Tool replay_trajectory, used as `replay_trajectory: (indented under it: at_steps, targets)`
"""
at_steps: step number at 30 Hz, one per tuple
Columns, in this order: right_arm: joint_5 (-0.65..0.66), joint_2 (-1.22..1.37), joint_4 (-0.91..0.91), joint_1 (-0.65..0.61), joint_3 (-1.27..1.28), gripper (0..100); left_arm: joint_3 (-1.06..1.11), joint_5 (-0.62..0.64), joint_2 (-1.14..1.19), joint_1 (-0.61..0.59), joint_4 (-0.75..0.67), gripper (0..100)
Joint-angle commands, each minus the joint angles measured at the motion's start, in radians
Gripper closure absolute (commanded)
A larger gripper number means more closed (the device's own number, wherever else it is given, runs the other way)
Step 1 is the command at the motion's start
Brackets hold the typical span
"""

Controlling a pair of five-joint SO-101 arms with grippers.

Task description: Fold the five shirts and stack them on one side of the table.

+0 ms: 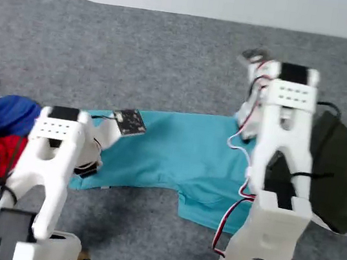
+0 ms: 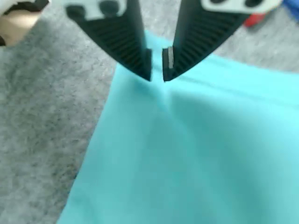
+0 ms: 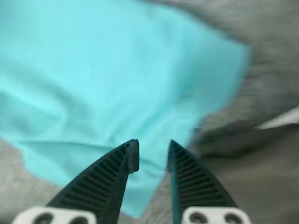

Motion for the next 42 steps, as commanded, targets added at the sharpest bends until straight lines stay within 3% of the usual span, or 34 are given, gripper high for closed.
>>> replay_trajectory:
  at_steps: [1, 4, 8, 14, 23, 28, 34, 42]
  targets:
    - [-0.008, -0.065, 0.041, -0.039, 0.097, 94.6, -0.004, -0.008, 0.095, -0.031, -0.081, 98]
    - [-0.008, -0.065, 0.041, -0.033, 0.146, 95.2, -0.081, -0.008, 0.204, -0.12, -0.107, 98]
    - [-0.006, -0.071, 0.041, -0.007, 0.157, 95.2, -0.234, -0.008, 0.273, -0.172, -0.017, 98]
    - [-0.006, -0.076, 0.041, -0.01, 0.152, 95.2, -0.334, -0.005, 0.27, -0.075, 0.133, 98]
    - [-0.006, -0.338, 0.042, 0.038, 0.155, 95.2, -0.344, 0.124, 0.0, 0.046, 0.155, 97]
    - [-0.006, -0.526, 0.042, 0.171, 0.155, 95.2, -0.34, 0.264, -0.124, 0.221, 0.153, 98]
    - [-0.008, -0.656, 0.042, 0.358, 0.169, 95.3, -0.334, 0.44, -0.077, 0.496, 0.083, 98]
    - [-0.008, -0.759, 0.042, 0.527, 0.304, 95.3, -0.409, 0.463, 0.14, 0.763, 0.049, 98]
